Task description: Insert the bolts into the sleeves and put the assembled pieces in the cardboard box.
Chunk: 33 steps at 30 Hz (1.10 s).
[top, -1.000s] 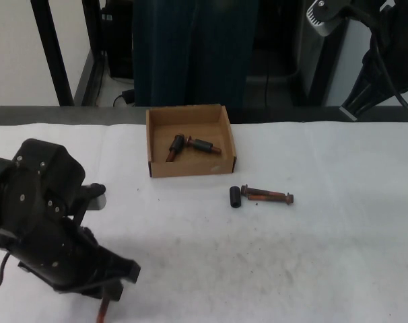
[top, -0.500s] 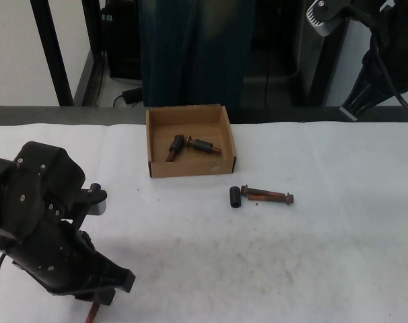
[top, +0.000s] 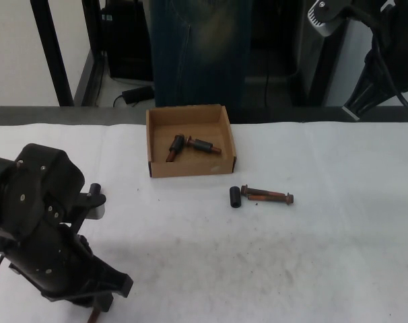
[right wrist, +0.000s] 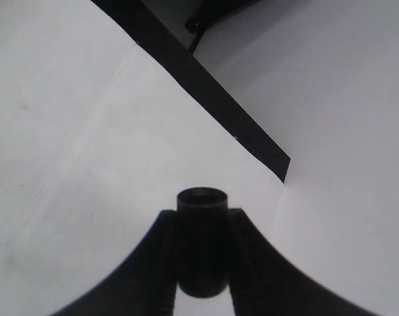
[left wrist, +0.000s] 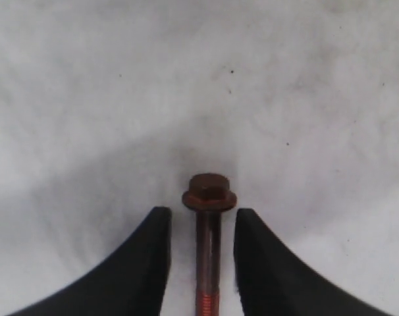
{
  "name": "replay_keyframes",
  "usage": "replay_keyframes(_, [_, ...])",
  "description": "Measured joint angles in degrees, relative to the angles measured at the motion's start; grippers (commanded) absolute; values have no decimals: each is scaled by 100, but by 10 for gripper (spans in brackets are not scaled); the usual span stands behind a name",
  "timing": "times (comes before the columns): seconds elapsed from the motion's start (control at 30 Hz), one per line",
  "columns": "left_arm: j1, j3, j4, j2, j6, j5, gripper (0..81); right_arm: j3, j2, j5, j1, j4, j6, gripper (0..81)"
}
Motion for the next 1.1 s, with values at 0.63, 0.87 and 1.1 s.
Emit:
replay_keyframes(0.63, [-23,-124,112,0,-1,0,354,0,0,196,0,-15,0,0])
replay_keyframes(0.87, [-230,-124,-39,0,-41,13,354,0,0,213,0,-15,0,0])
replay_keyframes(1.1, [-368,-129,93,0,-41,2,354,0,0,233,0,-15,0,0])
